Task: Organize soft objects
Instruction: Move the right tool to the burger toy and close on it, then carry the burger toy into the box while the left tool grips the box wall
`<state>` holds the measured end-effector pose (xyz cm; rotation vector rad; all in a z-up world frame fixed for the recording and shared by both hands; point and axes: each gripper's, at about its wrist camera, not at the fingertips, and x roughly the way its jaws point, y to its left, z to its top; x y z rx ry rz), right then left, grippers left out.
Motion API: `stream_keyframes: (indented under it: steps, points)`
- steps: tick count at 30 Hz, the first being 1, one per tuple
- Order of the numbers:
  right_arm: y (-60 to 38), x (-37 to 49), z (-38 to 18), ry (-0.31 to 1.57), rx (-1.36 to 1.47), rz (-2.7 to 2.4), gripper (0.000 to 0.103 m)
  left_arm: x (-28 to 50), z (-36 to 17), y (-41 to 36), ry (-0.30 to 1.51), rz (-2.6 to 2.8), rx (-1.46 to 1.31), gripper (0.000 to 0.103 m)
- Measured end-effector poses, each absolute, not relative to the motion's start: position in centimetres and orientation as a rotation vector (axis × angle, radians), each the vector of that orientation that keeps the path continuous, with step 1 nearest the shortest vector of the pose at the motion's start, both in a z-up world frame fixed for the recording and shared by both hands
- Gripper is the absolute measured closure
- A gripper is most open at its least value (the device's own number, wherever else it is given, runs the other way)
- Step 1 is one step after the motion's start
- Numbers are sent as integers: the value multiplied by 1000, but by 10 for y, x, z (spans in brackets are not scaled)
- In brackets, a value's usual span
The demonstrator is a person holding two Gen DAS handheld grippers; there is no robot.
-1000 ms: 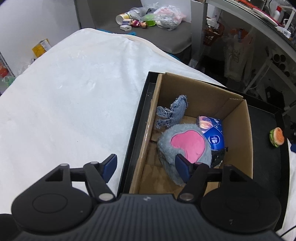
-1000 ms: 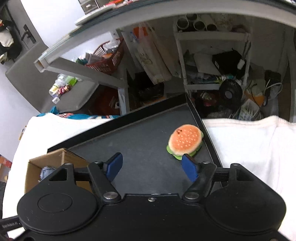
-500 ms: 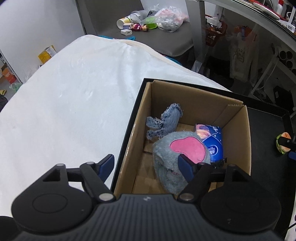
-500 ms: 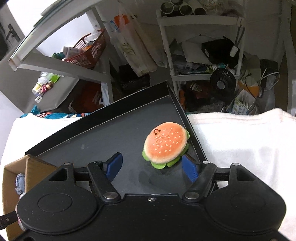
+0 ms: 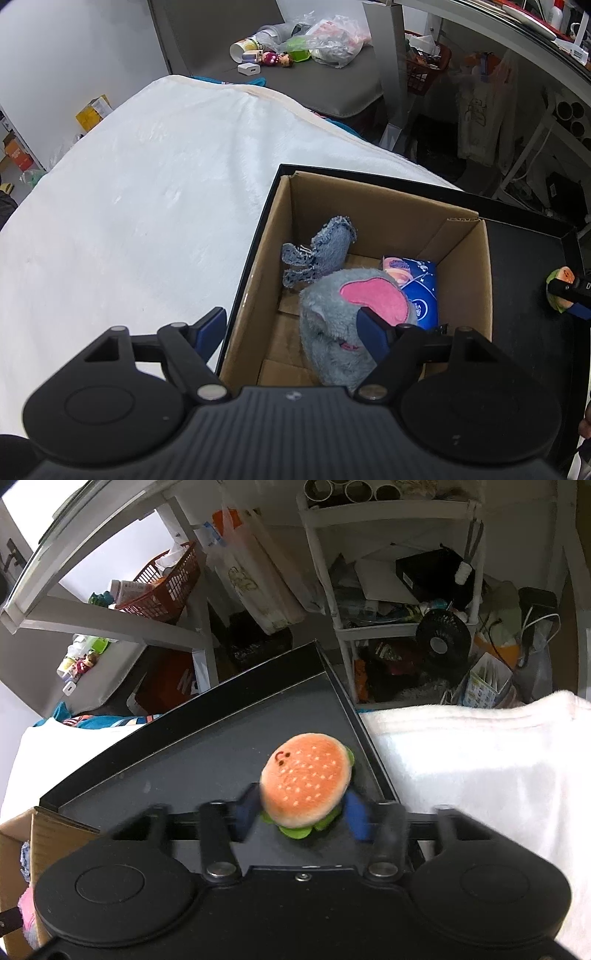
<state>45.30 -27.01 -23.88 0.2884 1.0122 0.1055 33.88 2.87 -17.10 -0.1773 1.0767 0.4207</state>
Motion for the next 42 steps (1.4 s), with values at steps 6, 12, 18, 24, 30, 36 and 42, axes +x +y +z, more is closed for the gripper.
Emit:
stream_keyframes:
  steps: [6,12,18,24,30,36,42]
  points:
    - [-268,449,-233,1025,290,129,66,334,-170,34,1081,415,-187,27]
    - [-261,440,-219,1014,285,159,66,326,-168,42,1077,401,-216,27]
    - [-251,426,-196,991,288,207,66,313,-166,53,1069,389,-253,27]
    - [-231,408,-166,944,251,292,66,302,-164,62,1056,351,-264,27]
    - [-208,395,-148,934,180,329,66,294,-167,71,1056,302,-311,30]
    - [-185,384,-133,927,128,347,66,287,-170,81,1053,267,-357,34]
    - [-166,369,-126,931,97,359,66,281,-173,87,1044,225,-391,41]
